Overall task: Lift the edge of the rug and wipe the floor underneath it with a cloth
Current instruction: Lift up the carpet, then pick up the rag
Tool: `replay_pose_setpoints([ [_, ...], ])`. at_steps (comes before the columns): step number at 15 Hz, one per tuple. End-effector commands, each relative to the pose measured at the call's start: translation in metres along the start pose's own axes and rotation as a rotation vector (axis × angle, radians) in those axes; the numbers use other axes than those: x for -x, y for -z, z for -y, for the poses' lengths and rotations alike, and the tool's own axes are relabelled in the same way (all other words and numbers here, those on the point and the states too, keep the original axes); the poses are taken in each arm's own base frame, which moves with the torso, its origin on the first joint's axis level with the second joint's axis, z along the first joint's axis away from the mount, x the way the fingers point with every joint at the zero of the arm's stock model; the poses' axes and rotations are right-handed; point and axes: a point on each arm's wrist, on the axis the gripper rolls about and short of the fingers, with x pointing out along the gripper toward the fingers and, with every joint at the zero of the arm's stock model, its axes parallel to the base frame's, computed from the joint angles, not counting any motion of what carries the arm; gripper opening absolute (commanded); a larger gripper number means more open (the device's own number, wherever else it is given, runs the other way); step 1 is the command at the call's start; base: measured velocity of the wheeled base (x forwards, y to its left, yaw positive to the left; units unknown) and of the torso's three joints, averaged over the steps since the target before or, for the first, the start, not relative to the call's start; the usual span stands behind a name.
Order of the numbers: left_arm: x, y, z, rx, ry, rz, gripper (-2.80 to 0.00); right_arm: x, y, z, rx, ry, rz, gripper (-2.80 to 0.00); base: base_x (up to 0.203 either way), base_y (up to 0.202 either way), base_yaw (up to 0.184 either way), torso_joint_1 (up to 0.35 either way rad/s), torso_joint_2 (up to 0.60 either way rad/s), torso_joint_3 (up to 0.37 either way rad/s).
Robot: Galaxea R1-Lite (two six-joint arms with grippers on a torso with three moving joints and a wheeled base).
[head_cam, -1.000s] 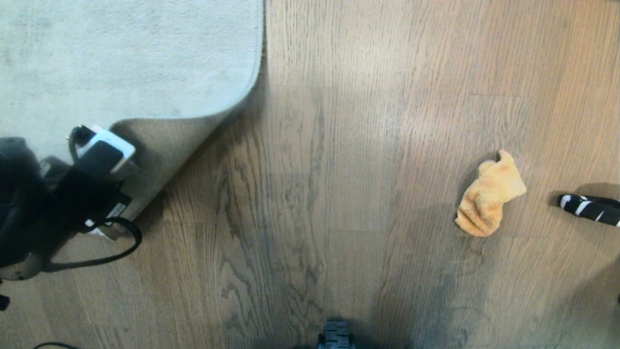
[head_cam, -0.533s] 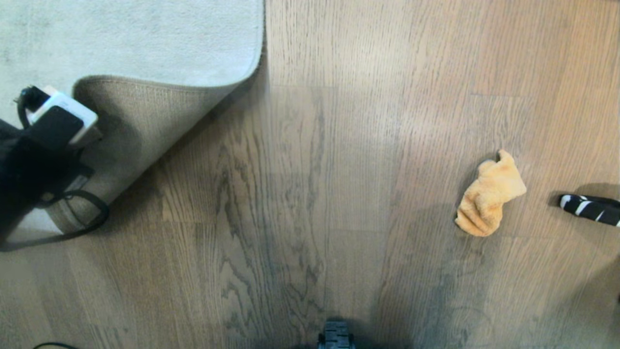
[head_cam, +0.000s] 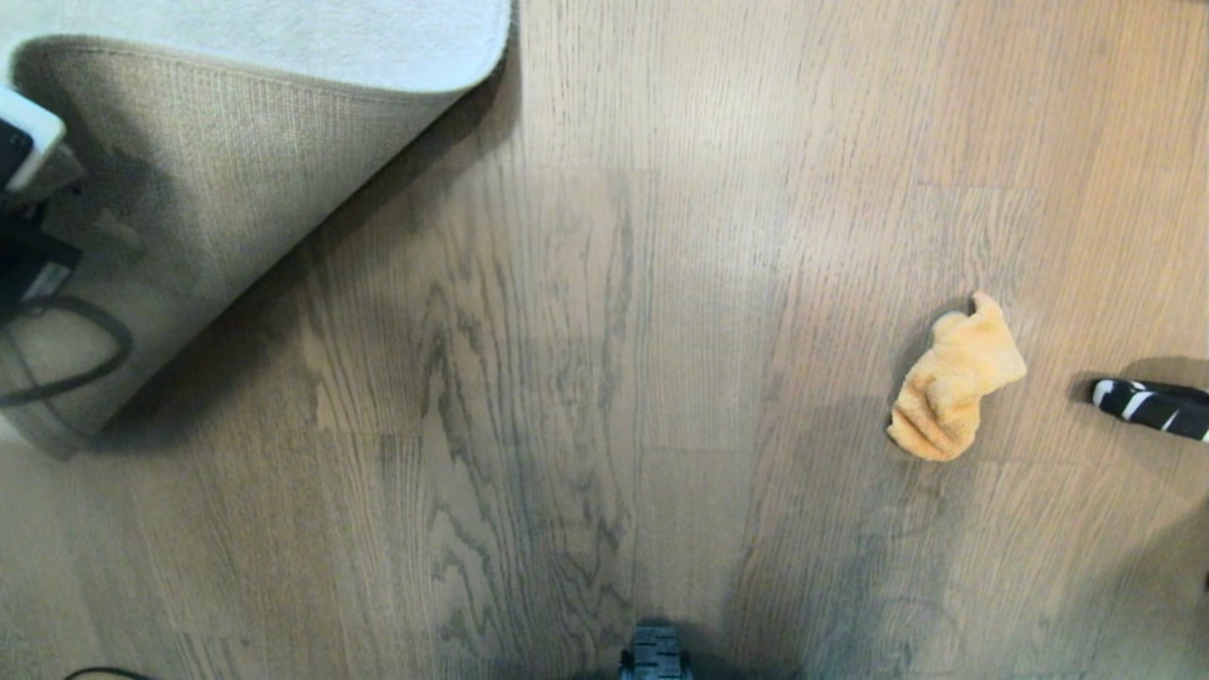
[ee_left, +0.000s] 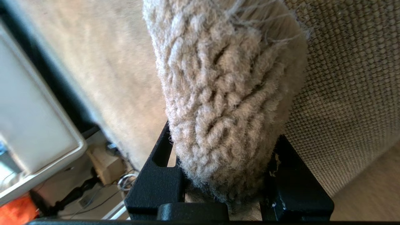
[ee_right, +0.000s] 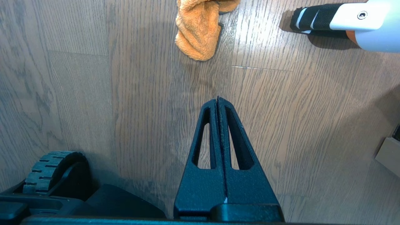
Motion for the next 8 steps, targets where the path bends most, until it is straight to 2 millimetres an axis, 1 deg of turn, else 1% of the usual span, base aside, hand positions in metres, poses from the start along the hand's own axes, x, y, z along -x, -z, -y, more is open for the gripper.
replay_pose_setpoints([
  [1,0.003,0.003,-0.017,0.012,-0.106,0.008,-2.8,0.0,0.0,0.0,0.0,-0.001,0.001,-2.8,0.0,0.0,0.0,0.0,0.0,0.0],
  [3,0.005,0.007,-0.028,0.014,-0.178,0.005,-2.8,0.0,0.0,0.0,0.0,-0.001,0.001,-2.8,0.0,0.0,0.0,0.0,0.0,0.0],
  [8,0.009,0.006,-0.03,0.05,-0.199,0.028,-2.8,0.0,0.0,0.0,0.0,-0.001,0.001,-2.8,0.0,0.0,0.0,0.0,0.0,0.0],
])
